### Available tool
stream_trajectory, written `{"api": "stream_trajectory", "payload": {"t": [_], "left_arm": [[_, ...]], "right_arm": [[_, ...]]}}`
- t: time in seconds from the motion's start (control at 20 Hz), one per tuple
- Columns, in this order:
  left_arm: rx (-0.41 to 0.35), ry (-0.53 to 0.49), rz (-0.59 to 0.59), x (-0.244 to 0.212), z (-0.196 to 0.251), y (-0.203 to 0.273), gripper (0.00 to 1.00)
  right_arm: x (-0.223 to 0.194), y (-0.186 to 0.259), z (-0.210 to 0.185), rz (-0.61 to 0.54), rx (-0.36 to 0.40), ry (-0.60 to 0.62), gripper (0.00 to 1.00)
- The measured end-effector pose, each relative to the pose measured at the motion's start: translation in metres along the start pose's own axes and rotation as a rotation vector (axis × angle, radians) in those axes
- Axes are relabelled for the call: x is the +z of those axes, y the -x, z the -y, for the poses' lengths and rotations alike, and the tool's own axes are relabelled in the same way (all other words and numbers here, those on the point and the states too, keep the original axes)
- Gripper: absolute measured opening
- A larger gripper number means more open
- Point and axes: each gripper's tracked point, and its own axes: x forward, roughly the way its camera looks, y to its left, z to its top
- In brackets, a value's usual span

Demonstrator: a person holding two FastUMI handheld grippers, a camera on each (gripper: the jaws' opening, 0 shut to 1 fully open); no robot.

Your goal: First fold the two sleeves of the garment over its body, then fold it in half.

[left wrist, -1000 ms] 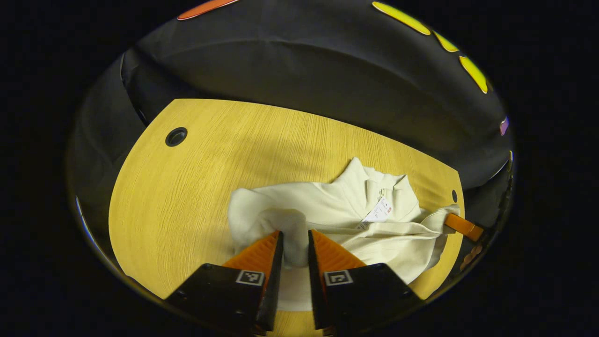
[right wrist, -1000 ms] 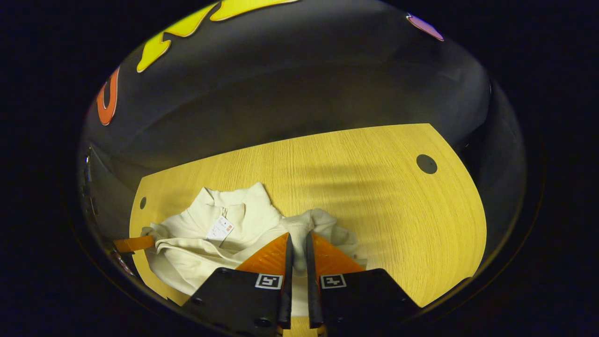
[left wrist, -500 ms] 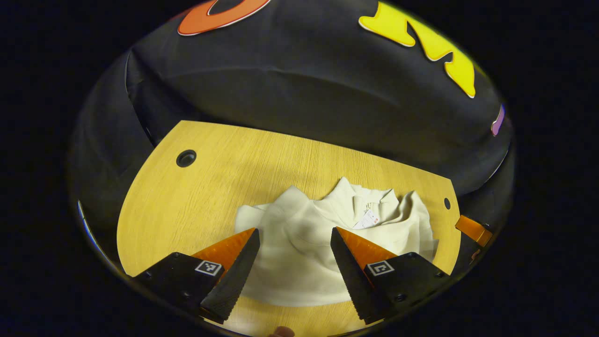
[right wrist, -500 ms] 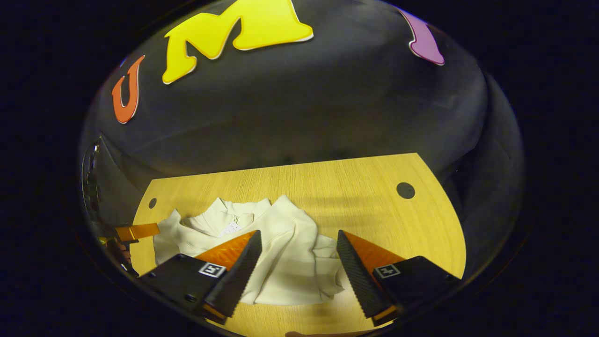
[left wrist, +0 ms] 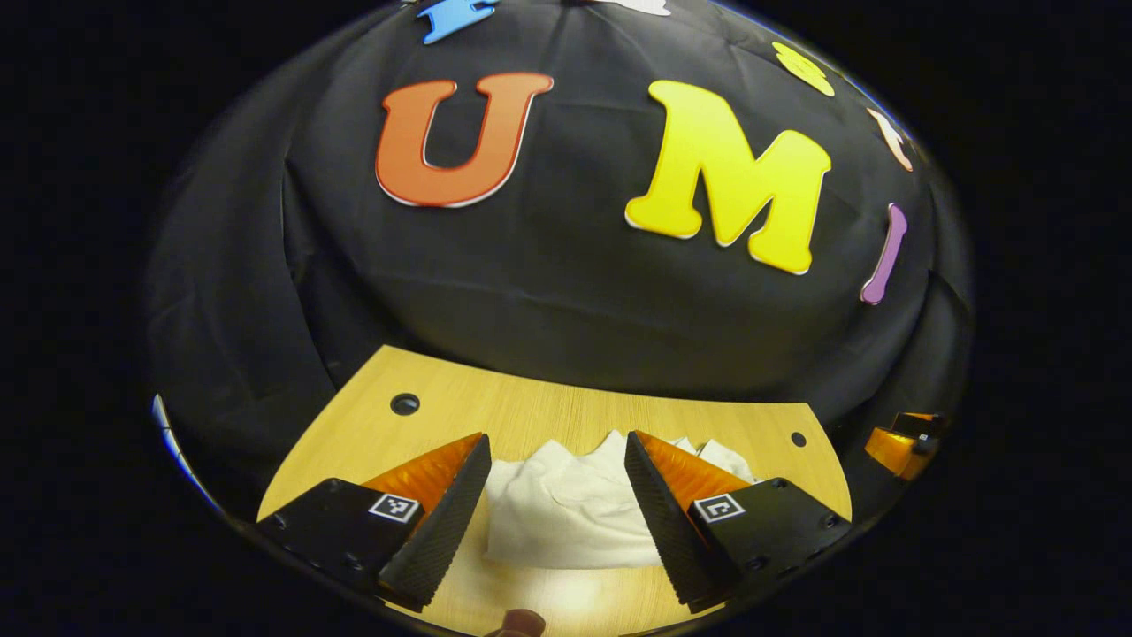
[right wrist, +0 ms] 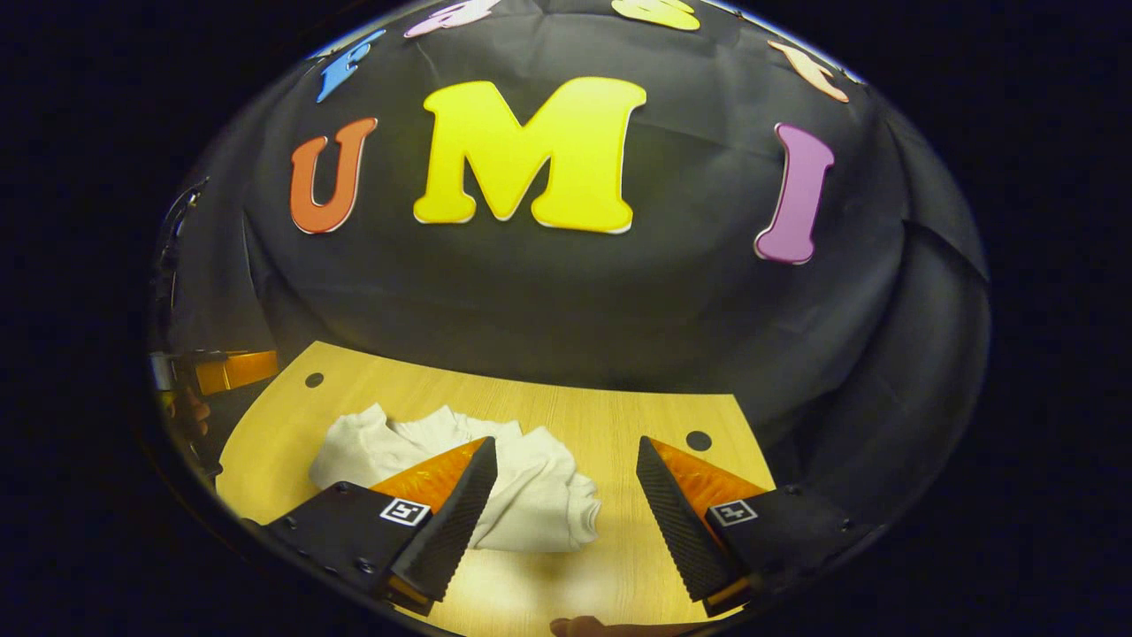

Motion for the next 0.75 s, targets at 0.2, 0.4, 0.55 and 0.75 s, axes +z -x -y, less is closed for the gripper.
{"api": "stream_trajectory", "payload": {"t": [0.2,0.4,0.55,0.75], "left_arm": [[0.026,-0.046,0.162,0.03,-0.001,0.07,0.96],[0.035,-0.068,0.223,0.035,0.002,0.12,0.96],[0.017,-0.056,0.245,0.022,0.01,0.156,0.95],[-0.023,-0.036,0.276,0.009,0.025,0.181,0.95]], "right_arm": [[0.028,0.067,-0.015,0.146,0.041,0.052,0.98],[0.036,0.121,-0.014,0.229,0.03,0.126,0.98],[0.04,0.159,-0.02,0.321,0.005,0.125,0.98],[0.038,0.193,-0.034,0.393,-0.018,0.056,0.98]]}}
